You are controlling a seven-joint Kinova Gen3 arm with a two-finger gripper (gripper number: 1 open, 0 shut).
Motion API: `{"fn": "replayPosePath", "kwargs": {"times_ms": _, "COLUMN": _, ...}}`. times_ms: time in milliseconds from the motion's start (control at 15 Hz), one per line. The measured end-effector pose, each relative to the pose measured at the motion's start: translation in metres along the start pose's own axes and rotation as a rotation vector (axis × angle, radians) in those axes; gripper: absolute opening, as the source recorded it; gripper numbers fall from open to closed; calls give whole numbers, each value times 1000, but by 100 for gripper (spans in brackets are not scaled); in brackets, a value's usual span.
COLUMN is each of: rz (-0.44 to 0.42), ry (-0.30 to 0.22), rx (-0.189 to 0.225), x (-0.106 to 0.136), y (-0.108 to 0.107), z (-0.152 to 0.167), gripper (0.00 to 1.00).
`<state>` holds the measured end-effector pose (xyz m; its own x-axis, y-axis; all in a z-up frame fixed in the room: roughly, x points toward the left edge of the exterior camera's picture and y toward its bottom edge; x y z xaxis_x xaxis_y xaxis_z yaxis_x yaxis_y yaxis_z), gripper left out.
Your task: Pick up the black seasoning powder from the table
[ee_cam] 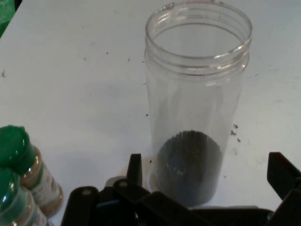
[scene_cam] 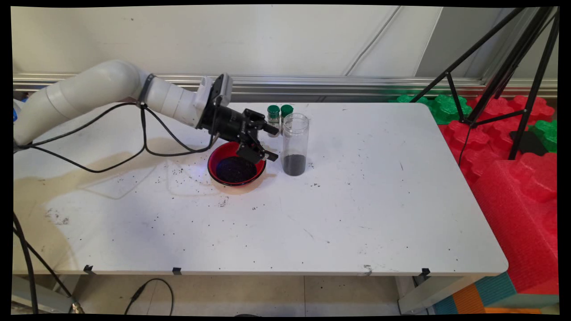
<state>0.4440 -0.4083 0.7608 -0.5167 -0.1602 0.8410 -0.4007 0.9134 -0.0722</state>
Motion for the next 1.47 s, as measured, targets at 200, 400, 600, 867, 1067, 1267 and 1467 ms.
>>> {"fn": "replayPosePath", "kwargs": {"times_ms": 200, "rz": 3, "ry": 19, "rx": -3, "x": -2, "y": -1, "z": 9, "gripper": 100}}
{"fn": "replayPosePath", "kwargs": {"times_ms": 400, "rz": 7, "ry": 33, "rx": -6, "x": -2, "y": -2, "z": 16, "gripper": 100}}
{"fn": "replayPosePath", "kwargs": {"times_ms": 600, "rz": 13, "ry": 50, "rx": -9, "x": -4, "y": -2, "z": 26, "gripper": 100}}
{"fn": "replayPosePath", "kwargs": {"times_ms": 867, "rz": 20, "ry": 66, "rx": -12, "x": -5, "y": -2, "z": 35, "gripper": 100}}
{"fn": "replayPosePath", "kwargs": {"times_ms": 1067, "rz": 24, "ry": 77, "rx": -11, "x": -5, "y": -3, "z": 42, "gripper": 100}}
{"fn": "replayPosePath", "kwargs": {"times_ms": 1267, "rz": 26, "ry": 85, "rx": -8, "x": -5, "y": -4, "z": 47, "gripper": 100}}
{"fn": "replayPosePath", "kwargs": {"times_ms": 1467, "rz": 28, "ry": 92, "rx": -4, "x": -5, "y": -5, "z": 52, "gripper": 100}}
